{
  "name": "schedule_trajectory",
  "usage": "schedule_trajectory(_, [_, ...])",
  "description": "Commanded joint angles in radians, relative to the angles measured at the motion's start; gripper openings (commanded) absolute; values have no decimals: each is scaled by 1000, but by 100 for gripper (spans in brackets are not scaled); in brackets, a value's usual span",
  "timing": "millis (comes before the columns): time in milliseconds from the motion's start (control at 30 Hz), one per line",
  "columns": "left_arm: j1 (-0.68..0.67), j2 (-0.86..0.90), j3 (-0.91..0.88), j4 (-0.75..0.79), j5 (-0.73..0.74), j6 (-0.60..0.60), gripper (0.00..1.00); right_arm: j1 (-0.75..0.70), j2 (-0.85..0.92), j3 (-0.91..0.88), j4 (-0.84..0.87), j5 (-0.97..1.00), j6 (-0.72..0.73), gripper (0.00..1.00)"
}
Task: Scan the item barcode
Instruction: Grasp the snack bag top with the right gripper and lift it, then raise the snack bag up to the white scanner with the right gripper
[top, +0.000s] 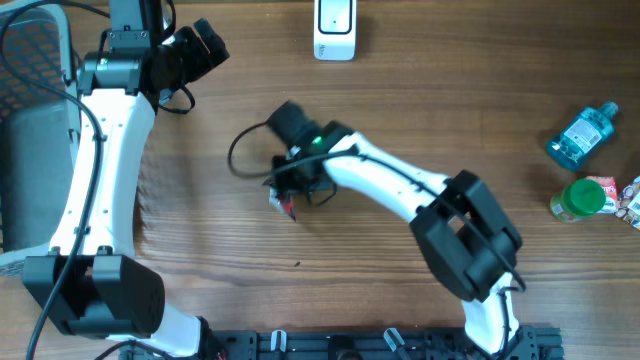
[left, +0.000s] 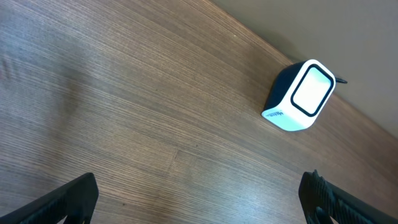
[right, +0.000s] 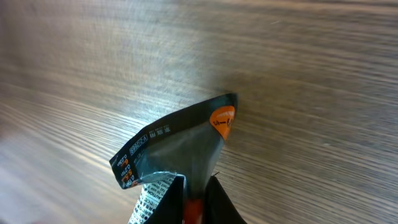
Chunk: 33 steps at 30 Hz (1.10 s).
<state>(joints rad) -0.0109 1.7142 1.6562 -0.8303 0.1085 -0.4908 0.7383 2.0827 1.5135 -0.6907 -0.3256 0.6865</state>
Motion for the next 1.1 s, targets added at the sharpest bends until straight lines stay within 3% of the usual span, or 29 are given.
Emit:
schedule_trajectory(0, [3, -19, 14, 2, -13, 16, 100, -127, -47, 17, -10, -365, 117, 5])
schedule_trajectory(200, [3, -19, 14, 2, -13, 16, 100, -277, -48, 17, 7, -651, 196, 4])
schedule_trajectory(400, [3, -19, 14, 2, -13, 16, 100, -368, -67, 17, 161, -848, 294, 4])
schedule_trajectory(733, [3, -19, 14, 2, -13, 16, 100, -380, -114, 17, 299, -838, 414, 5])
schedule_trajectory(1067, [3, -19, 14, 2, -13, 16, 100, -379, -124, 17, 335, -787, 413, 5])
